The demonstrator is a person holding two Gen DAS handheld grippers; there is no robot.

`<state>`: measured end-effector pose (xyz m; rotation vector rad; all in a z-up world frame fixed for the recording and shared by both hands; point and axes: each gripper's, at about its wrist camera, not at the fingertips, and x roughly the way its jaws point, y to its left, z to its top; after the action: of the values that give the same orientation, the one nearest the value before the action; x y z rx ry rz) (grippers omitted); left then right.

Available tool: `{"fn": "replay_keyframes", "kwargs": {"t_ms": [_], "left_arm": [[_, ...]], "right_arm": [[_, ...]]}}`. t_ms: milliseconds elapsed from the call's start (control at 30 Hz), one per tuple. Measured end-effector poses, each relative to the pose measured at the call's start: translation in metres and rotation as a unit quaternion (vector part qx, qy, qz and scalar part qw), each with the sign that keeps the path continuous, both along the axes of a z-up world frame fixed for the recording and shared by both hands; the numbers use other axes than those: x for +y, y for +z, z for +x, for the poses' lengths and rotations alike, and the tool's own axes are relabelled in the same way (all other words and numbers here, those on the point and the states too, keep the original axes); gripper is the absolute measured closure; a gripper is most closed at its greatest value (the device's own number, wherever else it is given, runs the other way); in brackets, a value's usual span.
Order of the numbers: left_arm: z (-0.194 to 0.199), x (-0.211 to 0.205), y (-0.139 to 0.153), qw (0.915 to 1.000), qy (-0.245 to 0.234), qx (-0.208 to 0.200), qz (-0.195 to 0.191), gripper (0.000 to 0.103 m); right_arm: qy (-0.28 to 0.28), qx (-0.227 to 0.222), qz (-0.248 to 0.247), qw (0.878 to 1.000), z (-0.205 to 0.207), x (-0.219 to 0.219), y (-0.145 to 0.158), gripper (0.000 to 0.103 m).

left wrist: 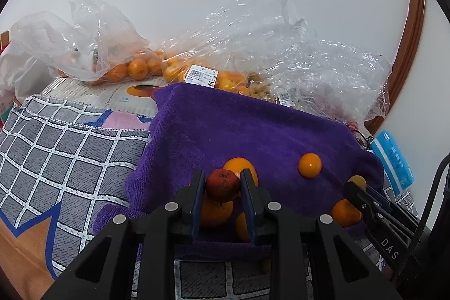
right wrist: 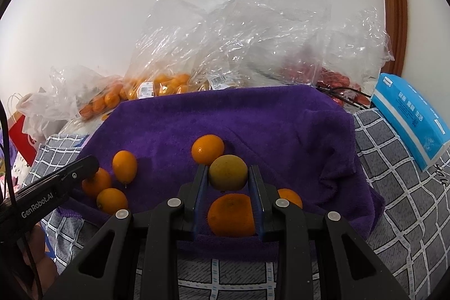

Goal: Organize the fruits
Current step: 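Carry both fruits onto the purple towel and open both tools there, then withdraw both open tools from the towel toward the loose fruit on the bed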

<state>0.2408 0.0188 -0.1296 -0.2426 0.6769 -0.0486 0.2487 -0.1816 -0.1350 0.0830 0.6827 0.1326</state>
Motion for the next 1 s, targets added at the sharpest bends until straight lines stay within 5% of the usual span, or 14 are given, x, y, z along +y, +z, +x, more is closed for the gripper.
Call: {"fn": "replay_keyframes", "kwargs": {"t_ms": [400, 567, 1000], "left_arm": [[-0.001, -0.002, 0.001, 1.0, -0.005, -0.002, 0.003, 0.072], [-0.003, -0.002, 0.003, 0.9999, -0.005, -0.009, -0.003, 0.058], [-0.014, -0.005, 0.008, 0.9997, -0.006, -0.023, -0.009, 0.056]], "right_arm": [[0.0, -0.005, 0.003, 1.0, -0.002, -0.002, 0.001, 0.069], [-0.003, -0.011, 0.004, 1.0, -0.004, -0.002, 0.003, 0.067], [-0.021, -0.029, 0.015, 0.999, -0.012, -0.01, 0.008, 0.055]]}}
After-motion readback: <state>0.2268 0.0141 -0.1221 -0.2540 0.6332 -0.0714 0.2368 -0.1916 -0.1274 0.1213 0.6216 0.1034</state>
